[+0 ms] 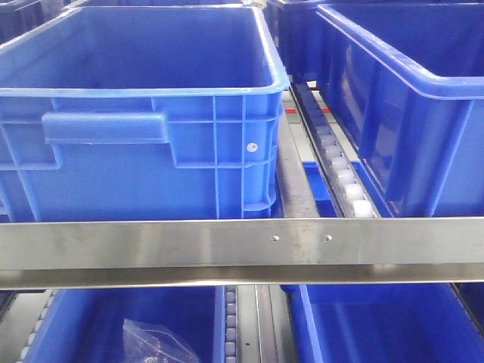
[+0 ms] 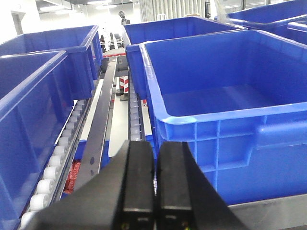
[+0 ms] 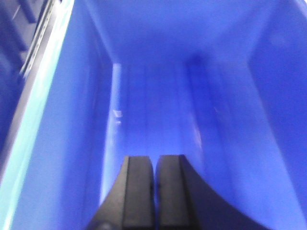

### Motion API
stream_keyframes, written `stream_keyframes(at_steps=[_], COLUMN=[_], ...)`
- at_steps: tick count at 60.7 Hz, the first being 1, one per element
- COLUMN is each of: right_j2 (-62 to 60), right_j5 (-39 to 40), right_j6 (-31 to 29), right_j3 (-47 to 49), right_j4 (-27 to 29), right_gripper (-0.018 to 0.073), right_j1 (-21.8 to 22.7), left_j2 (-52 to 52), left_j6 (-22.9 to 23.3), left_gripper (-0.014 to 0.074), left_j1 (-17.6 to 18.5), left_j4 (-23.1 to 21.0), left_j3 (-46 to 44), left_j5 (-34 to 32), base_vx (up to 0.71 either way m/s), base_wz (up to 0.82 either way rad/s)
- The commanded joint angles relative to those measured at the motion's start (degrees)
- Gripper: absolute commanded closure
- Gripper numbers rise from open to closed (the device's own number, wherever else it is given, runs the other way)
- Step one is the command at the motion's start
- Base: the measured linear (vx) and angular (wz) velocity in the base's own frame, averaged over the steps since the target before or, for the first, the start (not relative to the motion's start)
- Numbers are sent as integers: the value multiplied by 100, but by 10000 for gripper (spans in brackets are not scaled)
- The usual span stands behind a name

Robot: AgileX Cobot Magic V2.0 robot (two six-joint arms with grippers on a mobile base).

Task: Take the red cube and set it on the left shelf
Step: 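Open the right gripper to drop the red cube into the blue bin, then raise the right gripper up and away from the blue bin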

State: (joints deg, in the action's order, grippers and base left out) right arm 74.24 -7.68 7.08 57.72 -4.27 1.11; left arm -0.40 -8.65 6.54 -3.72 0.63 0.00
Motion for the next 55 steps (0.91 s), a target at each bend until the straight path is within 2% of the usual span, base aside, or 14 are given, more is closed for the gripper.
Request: stream_keyframes(at_steps=[1,13,25,55], right_j2=[-717,-2062,-2746,-2809], right_j5=[687,1356,1807,1927], right_j6=[-22,-22,-22,-22], right_j3=[-378,-2030,-3206,-3449], right_j4=[-29,-29,-29,-29], right_gripper=[510,510,510,510], right_j1=[4,4,4,4], left_j2=[46,46,46,46], left_j6=[-11,-11,-11,-11], left_gripper=[491,491,491,491], left_j1=[35,35,35,35], left_j4=[-11,-11,-11,-11], left_j3=[126,126,126,126], left_j5=[-480,-480,-480,-480], base_vx=[0,0,0,0], base_wz=[0,0,0,0])
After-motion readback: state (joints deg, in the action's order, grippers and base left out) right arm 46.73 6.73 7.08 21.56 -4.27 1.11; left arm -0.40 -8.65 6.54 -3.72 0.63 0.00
